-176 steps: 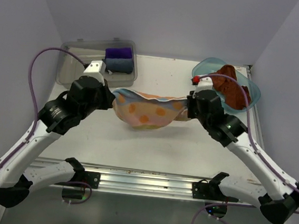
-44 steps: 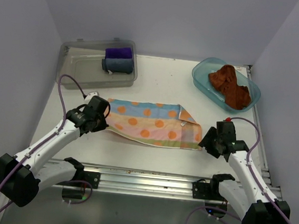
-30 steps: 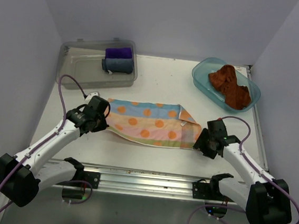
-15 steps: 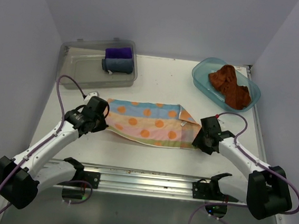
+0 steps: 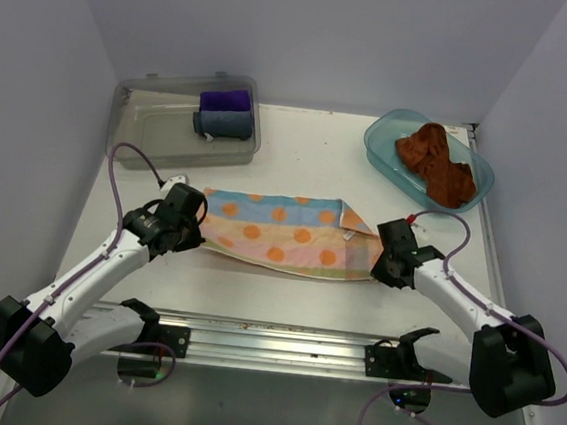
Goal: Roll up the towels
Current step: Flatten the towel
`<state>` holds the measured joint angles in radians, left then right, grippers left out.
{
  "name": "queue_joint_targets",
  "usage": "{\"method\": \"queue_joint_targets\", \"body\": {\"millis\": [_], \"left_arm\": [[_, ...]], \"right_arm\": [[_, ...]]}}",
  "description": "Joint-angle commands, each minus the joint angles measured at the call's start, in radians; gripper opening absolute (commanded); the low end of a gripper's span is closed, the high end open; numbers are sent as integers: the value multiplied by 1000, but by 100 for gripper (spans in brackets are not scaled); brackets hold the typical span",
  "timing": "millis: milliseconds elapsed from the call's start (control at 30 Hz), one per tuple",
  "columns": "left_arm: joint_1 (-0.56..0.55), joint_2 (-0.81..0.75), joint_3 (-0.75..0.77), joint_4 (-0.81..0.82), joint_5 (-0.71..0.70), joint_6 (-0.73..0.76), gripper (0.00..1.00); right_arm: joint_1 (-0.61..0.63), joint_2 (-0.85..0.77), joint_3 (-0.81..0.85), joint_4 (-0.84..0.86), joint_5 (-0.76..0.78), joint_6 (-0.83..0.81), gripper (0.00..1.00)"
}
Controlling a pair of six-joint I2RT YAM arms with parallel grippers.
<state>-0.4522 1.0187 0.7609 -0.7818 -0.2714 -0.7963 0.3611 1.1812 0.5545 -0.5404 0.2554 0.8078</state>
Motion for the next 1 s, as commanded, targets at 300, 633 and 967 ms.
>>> {"method": "queue_joint_targets", "body": {"millis": [300,633,967], "left_arm": [[13,0,423,-103,-67,97,0],[14,-38,681,-175,-157,131,0],[15,-127,181,-117,-26,9,0]], "right_arm": [[6,-226,491,-296,147,-108,0],[4,-293,684,-403,120,-176,0],[6,-440,153,-380,-67,-49,0]]}}
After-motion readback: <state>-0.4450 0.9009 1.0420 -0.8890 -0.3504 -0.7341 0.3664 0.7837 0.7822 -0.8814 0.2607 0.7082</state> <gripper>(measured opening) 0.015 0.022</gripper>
